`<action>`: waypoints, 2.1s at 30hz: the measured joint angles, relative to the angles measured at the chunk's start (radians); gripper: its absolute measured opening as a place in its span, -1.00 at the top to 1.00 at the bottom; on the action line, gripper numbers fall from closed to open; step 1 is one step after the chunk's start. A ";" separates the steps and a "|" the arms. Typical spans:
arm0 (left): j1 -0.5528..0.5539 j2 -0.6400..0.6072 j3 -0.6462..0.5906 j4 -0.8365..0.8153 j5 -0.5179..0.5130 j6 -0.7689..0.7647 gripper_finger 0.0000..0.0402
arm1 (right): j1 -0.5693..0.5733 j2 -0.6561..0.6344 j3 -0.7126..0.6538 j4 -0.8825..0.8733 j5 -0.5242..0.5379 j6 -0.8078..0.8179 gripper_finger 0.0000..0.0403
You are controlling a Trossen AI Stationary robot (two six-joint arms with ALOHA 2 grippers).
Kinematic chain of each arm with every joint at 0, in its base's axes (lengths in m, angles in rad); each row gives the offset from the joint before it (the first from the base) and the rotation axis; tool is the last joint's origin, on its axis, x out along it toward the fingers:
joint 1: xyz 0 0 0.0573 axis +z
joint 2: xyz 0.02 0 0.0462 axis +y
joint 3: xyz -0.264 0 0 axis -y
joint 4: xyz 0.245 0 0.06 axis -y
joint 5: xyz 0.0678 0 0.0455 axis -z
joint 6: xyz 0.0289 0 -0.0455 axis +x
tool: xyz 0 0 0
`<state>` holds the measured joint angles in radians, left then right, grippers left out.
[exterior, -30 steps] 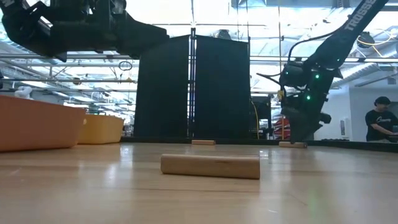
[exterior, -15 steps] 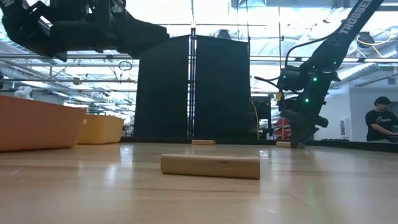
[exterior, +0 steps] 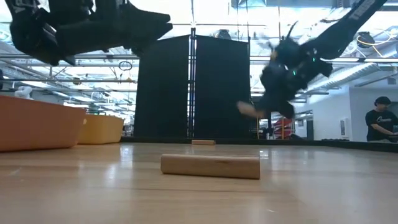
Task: Sort blocks
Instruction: Put the top right brown block in the blue bin
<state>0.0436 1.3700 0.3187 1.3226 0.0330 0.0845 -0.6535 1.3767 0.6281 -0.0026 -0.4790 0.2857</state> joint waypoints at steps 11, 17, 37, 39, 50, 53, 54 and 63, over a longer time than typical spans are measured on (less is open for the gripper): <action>0.014 0.115 0.080 0.074 -0.090 -0.289 0.15 | 0.350 -0.063 0.001 0.604 -0.017 0.096 0.47; -0.003 0.117 0.157 -0.084 -0.093 -0.285 -0.21 | 0.446 -0.062 0.001 0.725 0.028 0.057 0.47; -0.101 0.117 0.217 -0.098 -0.057 -0.121 -0.56 | 0.661 -0.062 0.001 0.759 0.411 -0.233 0.48; -0.101 0.117 0.224 -0.099 -0.021 -0.123 -0.56 | 0.679 -0.048 0.001 0.769 0.443 -0.254 0.48; -0.122 0.179 0.289 -0.113 0.033 -0.122 -0.56 | 0.716 0.037 0.001 0.893 0.461 -0.290 0.46; -0.122 0.213 0.329 -0.108 0.002 -0.119 -0.56 | 0.715 0.044 0.001 0.898 0.476 -0.290 0.46; -0.122 0.224 0.341 -0.109 0.000 -0.110 -0.56 | 0.716 0.046 0.001 0.893 0.477 -0.290 0.46; -0.122 0.267 0.414 -0.163 -0.081 -0.043 -0.56 | 0.716 0.051 0.001 0.891 0.483 -0.289 0.46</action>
<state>-0.0788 1.6371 0.7323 1.1595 -0.0479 0.0415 0.0620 1.4273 0.6292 0.8886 0.0036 -0.0032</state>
